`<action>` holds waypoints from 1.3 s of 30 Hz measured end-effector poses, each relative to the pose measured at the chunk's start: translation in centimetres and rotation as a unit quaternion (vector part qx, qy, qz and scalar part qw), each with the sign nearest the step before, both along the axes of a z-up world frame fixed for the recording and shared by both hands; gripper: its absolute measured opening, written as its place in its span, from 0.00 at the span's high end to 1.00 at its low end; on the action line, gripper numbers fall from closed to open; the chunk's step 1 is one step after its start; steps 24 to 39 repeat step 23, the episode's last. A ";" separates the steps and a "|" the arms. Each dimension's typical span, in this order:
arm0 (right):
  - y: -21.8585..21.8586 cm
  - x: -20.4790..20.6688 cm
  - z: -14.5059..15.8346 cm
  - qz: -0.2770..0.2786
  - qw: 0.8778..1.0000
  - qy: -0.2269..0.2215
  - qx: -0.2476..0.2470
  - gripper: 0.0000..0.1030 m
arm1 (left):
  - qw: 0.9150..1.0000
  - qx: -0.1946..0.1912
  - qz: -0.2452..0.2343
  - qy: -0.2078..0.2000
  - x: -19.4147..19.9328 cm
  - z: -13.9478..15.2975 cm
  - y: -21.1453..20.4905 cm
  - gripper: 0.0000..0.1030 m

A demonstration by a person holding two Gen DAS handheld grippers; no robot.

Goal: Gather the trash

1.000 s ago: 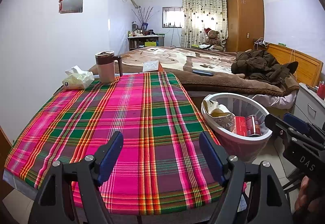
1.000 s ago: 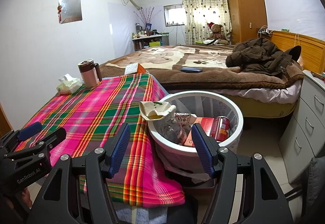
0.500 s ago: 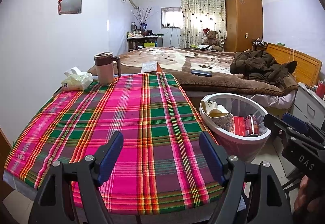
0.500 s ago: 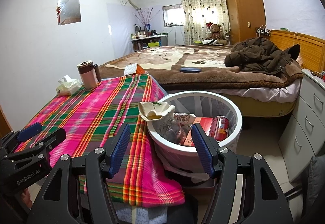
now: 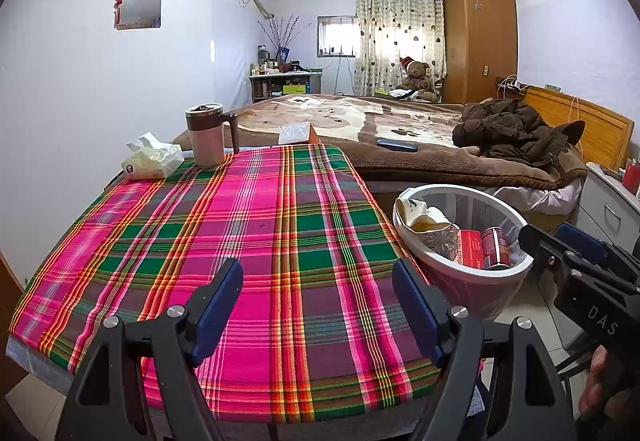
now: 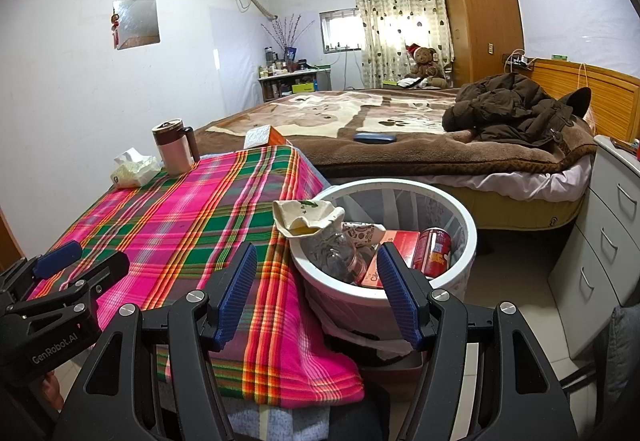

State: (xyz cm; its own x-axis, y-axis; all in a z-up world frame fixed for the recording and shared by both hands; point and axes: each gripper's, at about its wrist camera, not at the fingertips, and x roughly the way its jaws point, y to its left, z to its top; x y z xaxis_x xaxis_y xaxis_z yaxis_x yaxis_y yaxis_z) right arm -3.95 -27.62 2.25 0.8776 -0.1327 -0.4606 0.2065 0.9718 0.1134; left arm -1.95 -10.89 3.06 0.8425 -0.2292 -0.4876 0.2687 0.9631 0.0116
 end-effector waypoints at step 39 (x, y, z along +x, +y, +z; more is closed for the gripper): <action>0.1 -0.1 0.0 0.000 1.000 0.001 0.000 0.38 | 1.000 -0.004 0.000 -0.003 -0.2 0.2 -0.2 0.24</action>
